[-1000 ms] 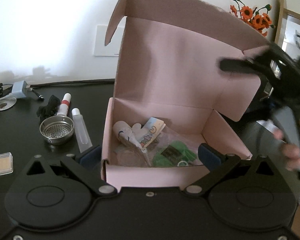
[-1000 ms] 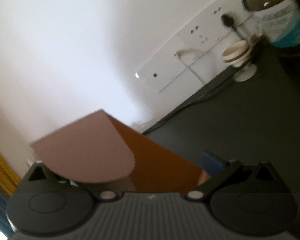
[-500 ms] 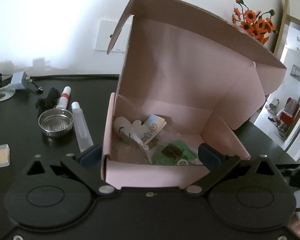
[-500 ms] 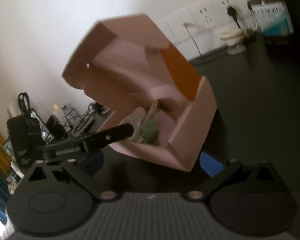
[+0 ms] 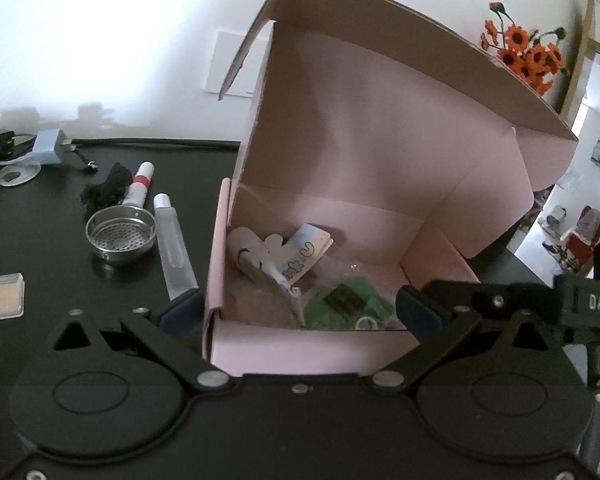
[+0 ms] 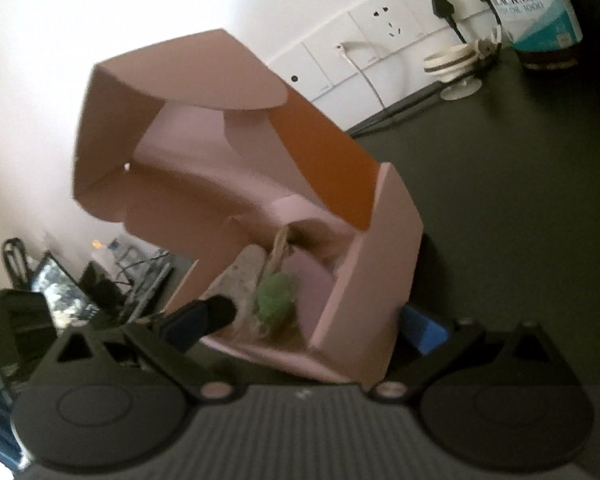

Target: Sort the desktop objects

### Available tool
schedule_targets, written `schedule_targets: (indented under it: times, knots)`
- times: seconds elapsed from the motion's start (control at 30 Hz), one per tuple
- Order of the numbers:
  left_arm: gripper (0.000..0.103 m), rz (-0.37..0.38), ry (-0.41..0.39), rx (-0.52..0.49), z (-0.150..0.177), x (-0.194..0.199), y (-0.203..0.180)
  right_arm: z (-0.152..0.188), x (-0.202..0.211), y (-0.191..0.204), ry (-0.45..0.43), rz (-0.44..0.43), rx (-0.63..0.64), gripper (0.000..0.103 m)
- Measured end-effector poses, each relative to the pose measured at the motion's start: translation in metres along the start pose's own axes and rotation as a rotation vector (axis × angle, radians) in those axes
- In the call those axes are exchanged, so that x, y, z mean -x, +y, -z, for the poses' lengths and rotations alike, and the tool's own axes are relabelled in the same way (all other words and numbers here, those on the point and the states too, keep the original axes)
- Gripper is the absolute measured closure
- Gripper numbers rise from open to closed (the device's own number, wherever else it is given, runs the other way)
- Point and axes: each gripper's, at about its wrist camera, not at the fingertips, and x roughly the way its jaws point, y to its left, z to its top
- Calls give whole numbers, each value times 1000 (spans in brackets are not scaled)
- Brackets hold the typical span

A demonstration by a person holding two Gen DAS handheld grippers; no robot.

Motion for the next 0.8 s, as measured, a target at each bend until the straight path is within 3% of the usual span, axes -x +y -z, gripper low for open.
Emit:
schedule_targets:
  times: [0.23, 0.47, 0.8]
  knots:
    - [0, 0, -6, -2, 4, 3, -2, -16, -16, -6, 8, 17, 13, 1]
    - [0, 0, 3, 10, 6, 8, -3, -27, -44, 14, 80, 153, 207, 1]
    - [0, -17, -5, 24, 11, 13, -10, -46, -73, 17, 94, 310, 382, 1]
